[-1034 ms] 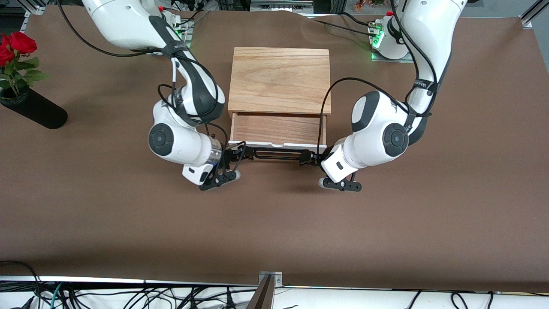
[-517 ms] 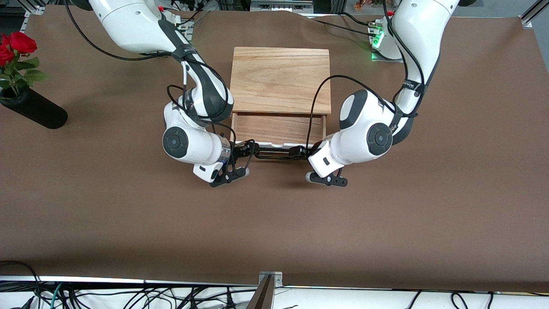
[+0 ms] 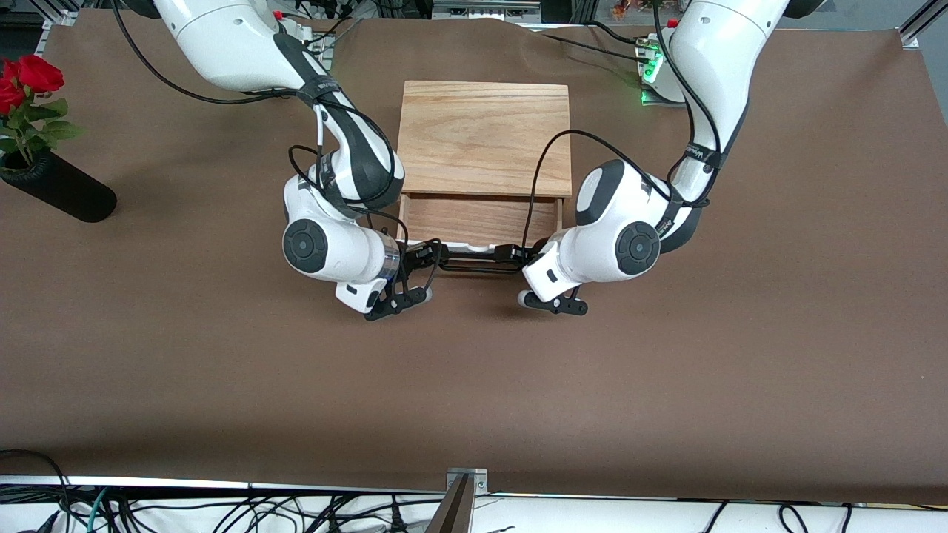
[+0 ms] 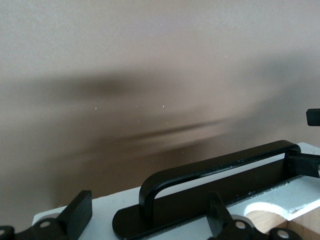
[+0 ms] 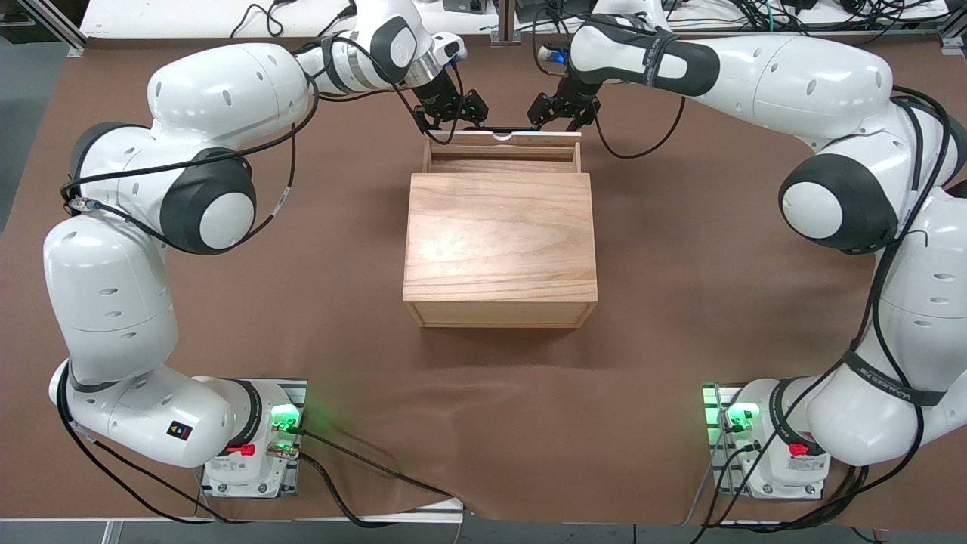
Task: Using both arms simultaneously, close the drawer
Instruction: 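Push the white drawer front into the cabinet with both grippers together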
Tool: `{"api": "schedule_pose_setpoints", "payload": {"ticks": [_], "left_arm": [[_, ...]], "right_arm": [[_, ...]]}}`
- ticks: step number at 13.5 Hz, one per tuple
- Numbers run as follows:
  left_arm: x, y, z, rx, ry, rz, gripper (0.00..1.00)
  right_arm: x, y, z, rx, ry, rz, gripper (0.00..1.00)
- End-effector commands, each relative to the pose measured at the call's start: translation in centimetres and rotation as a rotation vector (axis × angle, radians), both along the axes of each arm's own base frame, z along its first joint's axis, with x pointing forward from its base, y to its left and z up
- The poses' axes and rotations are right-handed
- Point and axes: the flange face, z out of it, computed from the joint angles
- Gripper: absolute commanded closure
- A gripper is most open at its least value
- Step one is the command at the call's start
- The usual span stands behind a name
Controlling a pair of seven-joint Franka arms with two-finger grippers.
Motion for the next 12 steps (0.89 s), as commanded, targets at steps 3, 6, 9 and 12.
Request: {"api": "schedule_pose_setpoints", "payload": {"ticks": [3, 6, 9, 12], "left_arm": [[-1.9, -0.2, -0.4, -0.038, 0.172, -0.034, 0.0], [-2.5, -0.3, -2.0, -0.039, 0.219, -0.038, 0.0], [-3.1, -0.5, -2.6, -0.03, 0.256, -0.055, 0.0], [-3.7, -0.5, -2.3, -0.026, 0.295, -0.079, 0.0]], "right_arm": [[-1.3, 1.2, 0.0, 0.004, 0.074, 0.027, 0.0], [-2.4, 2.1, 0.0, 0.004, 0.11, 0.056, 0.0], [-3.2, 2.1, -0.1, -0.012, 0.158, 0.083, 0.0], [-4.5, 2.9, 0.0, -0.019, 0.208, 0.119, 0.0]]}}
